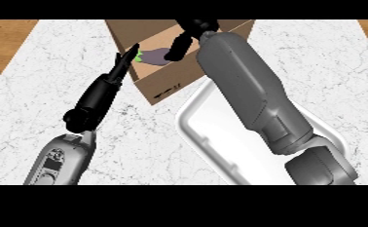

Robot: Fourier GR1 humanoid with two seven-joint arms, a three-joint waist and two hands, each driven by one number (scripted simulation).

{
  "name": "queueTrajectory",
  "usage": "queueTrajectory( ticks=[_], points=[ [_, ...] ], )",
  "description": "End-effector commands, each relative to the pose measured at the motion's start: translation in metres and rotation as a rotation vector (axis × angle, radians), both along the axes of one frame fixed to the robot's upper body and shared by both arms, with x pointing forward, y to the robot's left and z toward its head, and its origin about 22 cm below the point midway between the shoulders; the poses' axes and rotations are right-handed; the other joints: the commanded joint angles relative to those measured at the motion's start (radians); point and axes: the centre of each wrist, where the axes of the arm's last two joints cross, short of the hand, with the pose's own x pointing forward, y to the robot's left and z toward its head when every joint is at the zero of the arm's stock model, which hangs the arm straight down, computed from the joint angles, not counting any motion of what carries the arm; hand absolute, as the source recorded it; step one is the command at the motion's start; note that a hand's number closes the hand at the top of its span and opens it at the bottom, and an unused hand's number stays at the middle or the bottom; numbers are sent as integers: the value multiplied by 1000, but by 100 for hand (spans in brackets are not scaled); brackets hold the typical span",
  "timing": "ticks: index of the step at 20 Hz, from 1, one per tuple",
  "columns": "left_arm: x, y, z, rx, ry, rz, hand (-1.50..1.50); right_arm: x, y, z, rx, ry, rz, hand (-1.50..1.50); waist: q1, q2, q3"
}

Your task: Pick the eggplant from the tray and place it in the cardboard box

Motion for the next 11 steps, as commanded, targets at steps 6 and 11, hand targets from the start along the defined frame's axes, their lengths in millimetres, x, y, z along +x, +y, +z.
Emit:
queueTrajectory(
  ticks=[6, 11],
  points=[
    [-9, 2, -33, 14, 142, 22, 0, 12, -23, 6, 517, 50, -23, -150, -1, 9, -4],
    [-3, 3, -27, 9, 137, 17, 0, 22, -50, -3, 720, 123, -27, -150, -23, 13, -4]
  ],
)
